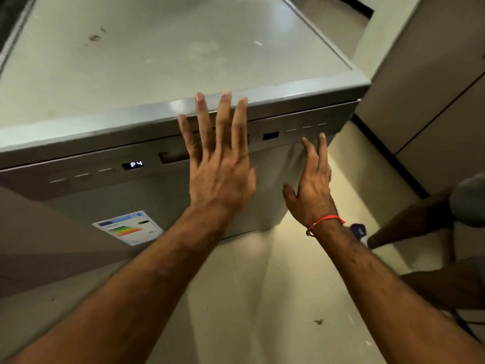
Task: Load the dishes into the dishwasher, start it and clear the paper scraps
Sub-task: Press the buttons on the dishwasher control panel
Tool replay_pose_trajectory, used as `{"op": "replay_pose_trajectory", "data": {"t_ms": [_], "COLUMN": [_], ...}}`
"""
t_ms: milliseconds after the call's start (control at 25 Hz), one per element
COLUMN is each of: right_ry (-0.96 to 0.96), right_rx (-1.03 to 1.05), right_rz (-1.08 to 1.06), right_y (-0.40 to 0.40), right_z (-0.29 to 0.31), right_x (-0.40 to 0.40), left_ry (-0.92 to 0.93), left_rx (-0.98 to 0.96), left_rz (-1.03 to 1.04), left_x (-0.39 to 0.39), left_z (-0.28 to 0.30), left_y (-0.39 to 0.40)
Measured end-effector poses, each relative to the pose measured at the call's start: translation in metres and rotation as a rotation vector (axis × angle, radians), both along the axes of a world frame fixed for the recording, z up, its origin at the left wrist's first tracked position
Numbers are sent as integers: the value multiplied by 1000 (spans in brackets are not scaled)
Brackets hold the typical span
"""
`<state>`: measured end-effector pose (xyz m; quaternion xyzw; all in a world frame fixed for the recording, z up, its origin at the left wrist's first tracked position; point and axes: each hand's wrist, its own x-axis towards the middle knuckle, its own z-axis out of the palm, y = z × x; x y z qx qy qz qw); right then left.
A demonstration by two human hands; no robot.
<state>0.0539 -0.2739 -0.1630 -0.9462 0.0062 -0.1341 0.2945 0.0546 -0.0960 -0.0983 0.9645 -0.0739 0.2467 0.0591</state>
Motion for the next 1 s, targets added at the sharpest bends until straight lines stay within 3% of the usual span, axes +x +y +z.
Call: {"op": "replay_pose_trajectory", "data": {"t_ms": [360,680,800,880,1000], "right_ry": [-71,25,-59,-113,-134], "right_rx": [-107,253,163,35,75], "right_rz": [182,88,-42,37,240], "right_y": [-33,-28,-17,-3,34], "right_z": [-4,0,5,2,6], "right_x": [17,18,3,-8,-12], "left_ry": [-33,-27,-18,-30,-57], "left_rx": [0,-51,-105,-140,-173], "left_rz": [54,39,-15,-66,36], "left_x": [8,5,2,-2,-17], "left_z": [-14,-10,-5,-3,2], "left_y": [-19,-18,-9,1,40]}}
